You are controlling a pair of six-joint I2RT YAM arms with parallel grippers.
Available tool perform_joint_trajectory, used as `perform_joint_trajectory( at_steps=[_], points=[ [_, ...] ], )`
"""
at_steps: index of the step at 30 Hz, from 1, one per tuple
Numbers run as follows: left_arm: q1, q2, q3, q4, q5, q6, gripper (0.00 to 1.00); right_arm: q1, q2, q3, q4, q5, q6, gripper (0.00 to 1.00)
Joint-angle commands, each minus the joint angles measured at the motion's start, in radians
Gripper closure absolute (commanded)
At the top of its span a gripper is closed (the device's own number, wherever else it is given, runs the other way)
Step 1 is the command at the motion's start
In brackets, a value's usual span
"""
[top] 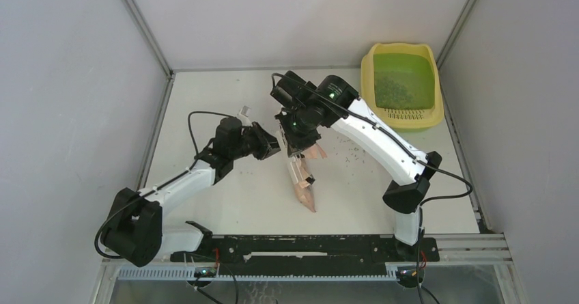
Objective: Fill the litter box with clean litter
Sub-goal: Clamp the cat litter bag at the center of the board.
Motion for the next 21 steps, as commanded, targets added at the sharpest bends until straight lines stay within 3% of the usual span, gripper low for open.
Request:
perform_joint_trajectory(
  at_steps=[1, 21],
  points=[
    [-0.006, 0.006, 0.065, 0.048, 0.004, -0.012, 0.91, 0.009, -0.013, -0.018, -0.019, 0.072, -0.012, 1.0],
    [-0.028, 0.05, 0.106, 0.067, 0.02, -0.022, 0.91, 0.001, -0.003, -0.044, -0.021, 0.114, -0.026, 1.0]
  ],
)
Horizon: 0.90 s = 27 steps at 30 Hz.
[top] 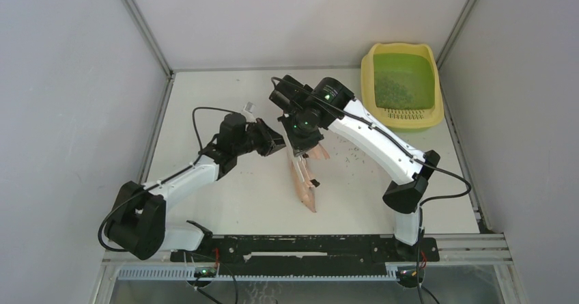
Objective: Fill the litter box with clean litter
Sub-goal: Clamp the cat litter bag at the center of the board.
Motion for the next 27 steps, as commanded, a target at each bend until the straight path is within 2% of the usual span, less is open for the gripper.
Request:
perform_joint_trajectory(
  at_steps=[1, 13, 27],
  points=[
    [-0.01, -0.003, 0.053, 0.055, 0.019, -0.01, 0.91, -0.002, -0.002, -0.001, -0.001, 0.019, -0.022, 1.0],
    [-0.01, -0.003, 0.026, 0.076, 0.025, -0.012, 0.91, -0.019, -0.01, -0.096, -0.003, 0.055, -0.031, 1.0],
    [-0.008, 0.005, 0.012, 0.101, 0.039, -0.018, 0.91, -0.056, -0.031, -0.178, -0.005, 0.019, -0.052, 1.0]
  ],
)
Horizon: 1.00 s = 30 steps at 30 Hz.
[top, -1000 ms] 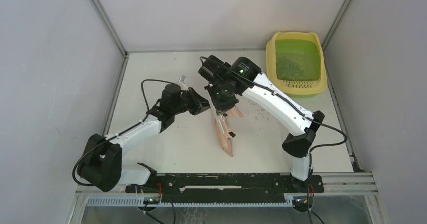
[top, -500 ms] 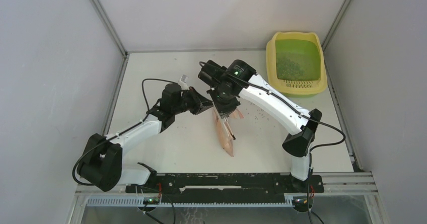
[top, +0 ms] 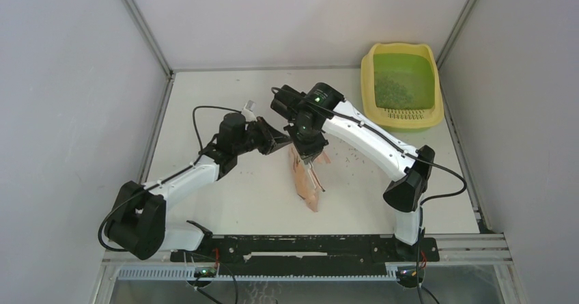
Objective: Fill the litter box with clean litter
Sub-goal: Clamp the cat litter bag at the center of the board.
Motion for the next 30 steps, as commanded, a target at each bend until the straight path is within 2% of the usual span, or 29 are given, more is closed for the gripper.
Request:
perform_joint_trajectory(
  at_steps=[1, 21, 23, 26, 30],
  points=[
    [-0.003, 0.005, 0.011, 0.061, 0.027, -0.012, 0.91, -0.02, -0.032, -0.031, 0.0, 0.001, -0.027, 1.0],
    [0.045, 0.032, -0.017, 0.125, 0.089, -0.023, 0.91, -0.09, -0.032, -0.065, -0.001, -0.038, -0.059, 1.0],
    [0.049, 0.034, -0.017, 0.126, 0.09, -0.024, 0.91, -0.091, -0.029, -0.063, 0.0, -0.045, -0.064, 0.84],
    [0.053, 0.032, -0.021, 0.125, 0.093, -0.024, 0.91, -0.09, -0.022, -0.054, 0.0, -0.052, -0.075, 0.7],
    [0.056, 0.028, -0.028, 0.125, 0.09, -0.024, 0.91, -0.091, -0.011, -0.041, 0.0, -0.055, -0.082, 0.65]
  ],
)
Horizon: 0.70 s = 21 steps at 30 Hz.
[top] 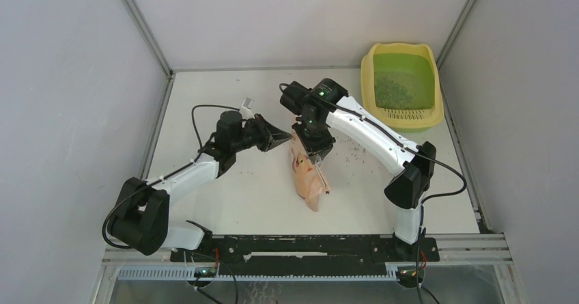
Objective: Fill the litter box with clean litter
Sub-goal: Clamp the cat litter bag at the center of the board.
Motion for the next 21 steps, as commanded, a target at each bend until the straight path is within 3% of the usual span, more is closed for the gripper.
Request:
perform_joint_trajectory(
  at_steps=[1, 8, 13, 21],
  points=[
    [0.009, -0.006, -0.026, 0.05, 0.022, -0.005, 0.91, -0.003, -0.007, 0.039, 0.011, -0.003, -0.026, 0.64],
    [0.018, -0.023, -0.027, 0.02, 0.02, 0.004, 0.91, -0.025, 0.041, 0.098, 0.013, -0.005, -0.053, 0.53],
    [0.027, -0.033, -0.026, -0.013, 0.015, 0.023, 0.91, -0.086, 0.122, 0.22, 0.021, -0.04, -0.095, 0.35],
    [0.028, 0.013, -0.011, -0.016, 0.019, 0.027, 0.91, -0.13, 0.252, 0.352, 0.052, -0.09, -0.116, 0.32]
  ],
)
